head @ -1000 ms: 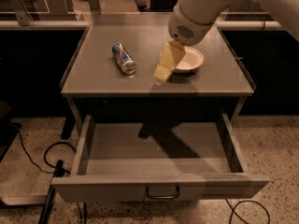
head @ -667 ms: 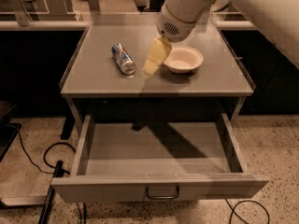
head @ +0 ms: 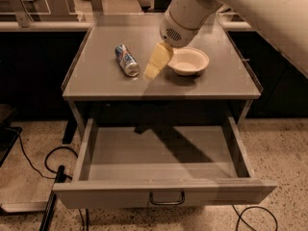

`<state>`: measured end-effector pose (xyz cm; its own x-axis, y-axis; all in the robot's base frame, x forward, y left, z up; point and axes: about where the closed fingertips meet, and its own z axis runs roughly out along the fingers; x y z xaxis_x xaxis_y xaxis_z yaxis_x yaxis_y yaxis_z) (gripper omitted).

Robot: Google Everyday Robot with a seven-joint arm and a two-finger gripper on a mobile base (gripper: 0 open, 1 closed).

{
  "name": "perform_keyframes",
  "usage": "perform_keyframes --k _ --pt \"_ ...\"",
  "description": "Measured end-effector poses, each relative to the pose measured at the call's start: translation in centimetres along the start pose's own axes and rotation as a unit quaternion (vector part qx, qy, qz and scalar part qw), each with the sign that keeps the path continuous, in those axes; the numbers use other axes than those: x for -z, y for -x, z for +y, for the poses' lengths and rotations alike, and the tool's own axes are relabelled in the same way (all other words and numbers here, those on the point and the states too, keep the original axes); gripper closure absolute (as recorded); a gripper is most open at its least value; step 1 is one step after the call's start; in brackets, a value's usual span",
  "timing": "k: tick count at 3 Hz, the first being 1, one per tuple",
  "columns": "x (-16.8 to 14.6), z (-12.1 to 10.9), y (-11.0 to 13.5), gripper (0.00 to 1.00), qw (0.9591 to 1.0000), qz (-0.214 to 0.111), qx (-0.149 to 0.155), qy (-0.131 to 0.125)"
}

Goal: Place redbull can into top drawer

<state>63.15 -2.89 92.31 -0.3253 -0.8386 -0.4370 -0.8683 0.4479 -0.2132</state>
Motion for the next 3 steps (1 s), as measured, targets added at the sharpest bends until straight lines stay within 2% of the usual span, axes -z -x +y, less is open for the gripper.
perform_keyframes --k 1,2,3 --pt "-2.1 -0.2 2.4 0.00 0.9991 -0.014 -0.040 0.006" --pt "-3.7 -0.6 4.7 0.00 0.9976 -0.013 -0.068 0.010" --pt "-3.8 -0.5 5.2 0.00 0.9974 -0.015 -0.070 0.011"
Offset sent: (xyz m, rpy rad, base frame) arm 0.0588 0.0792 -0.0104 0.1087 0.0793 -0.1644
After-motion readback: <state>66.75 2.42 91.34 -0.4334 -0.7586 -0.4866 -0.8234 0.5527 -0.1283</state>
